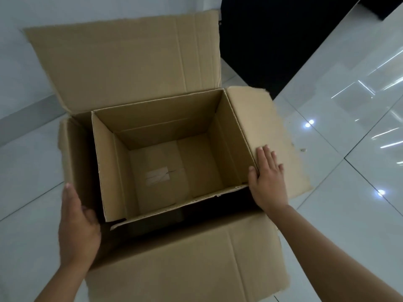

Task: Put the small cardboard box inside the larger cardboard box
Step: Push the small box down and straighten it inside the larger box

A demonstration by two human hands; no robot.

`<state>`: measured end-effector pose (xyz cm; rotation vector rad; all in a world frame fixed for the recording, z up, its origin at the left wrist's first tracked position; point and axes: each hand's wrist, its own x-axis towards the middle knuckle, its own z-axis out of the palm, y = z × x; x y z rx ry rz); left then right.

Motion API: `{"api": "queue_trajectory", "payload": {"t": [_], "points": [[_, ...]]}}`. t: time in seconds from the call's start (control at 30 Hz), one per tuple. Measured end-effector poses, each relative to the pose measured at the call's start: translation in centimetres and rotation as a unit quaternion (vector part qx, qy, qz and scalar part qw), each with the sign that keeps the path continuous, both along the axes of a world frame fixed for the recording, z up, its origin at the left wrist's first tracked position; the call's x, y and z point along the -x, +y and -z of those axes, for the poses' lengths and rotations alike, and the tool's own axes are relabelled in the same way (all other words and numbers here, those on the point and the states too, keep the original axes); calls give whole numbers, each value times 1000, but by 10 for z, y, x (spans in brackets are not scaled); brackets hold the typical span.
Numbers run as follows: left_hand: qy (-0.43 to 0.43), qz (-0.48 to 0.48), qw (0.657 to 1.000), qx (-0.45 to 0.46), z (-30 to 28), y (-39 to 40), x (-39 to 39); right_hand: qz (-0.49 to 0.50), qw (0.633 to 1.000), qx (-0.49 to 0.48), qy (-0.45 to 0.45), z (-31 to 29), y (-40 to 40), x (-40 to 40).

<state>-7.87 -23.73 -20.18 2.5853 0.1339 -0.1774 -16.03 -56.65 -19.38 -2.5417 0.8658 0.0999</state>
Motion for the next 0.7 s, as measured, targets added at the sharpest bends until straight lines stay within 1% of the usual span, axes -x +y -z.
{"api": "queue_trajectory", "payload": {"t": [0.1,0.3,0.4,0.57,0.7], "points": [[-1,-14,1000,14,-1,-6,-2,-3,999,-32,-27,-1,-2,-7],[-28,-27,997,66,3,-26,-25,-21,999,-25,-30,-3,-25,-40],[-28,-22,998,50,3,-42,-47,-30,999,-7,-40,-1,-41,-70],[-13,-19,1000,-3,3,-62,-78,-83,994,33,-66,6,-68,-110],[-13,-46,999,-1,-1,-78,-97,-95,989,88,-75,10,-83,-136]]}}
